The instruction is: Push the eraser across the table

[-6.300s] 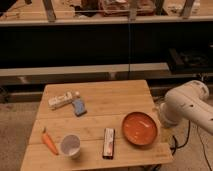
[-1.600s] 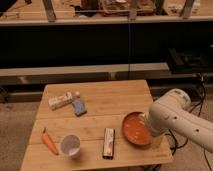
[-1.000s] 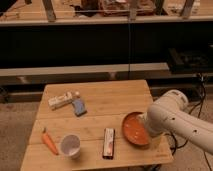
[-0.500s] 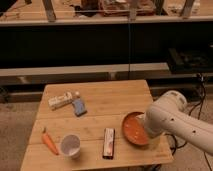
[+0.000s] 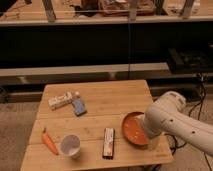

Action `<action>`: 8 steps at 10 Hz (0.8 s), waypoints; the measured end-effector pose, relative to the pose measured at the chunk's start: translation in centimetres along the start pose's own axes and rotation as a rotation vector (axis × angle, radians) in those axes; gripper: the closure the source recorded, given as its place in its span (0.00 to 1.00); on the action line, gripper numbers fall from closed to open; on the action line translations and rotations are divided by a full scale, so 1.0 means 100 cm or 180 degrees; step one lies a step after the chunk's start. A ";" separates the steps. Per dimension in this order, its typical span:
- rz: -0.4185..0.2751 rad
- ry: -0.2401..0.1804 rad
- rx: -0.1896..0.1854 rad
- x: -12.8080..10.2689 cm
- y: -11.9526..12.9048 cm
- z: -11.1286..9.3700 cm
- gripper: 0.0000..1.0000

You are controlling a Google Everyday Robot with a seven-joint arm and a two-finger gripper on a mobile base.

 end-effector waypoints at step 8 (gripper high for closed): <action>-0.0029 -0.0027 0.0011 -0.005 0.002 0.003 0.20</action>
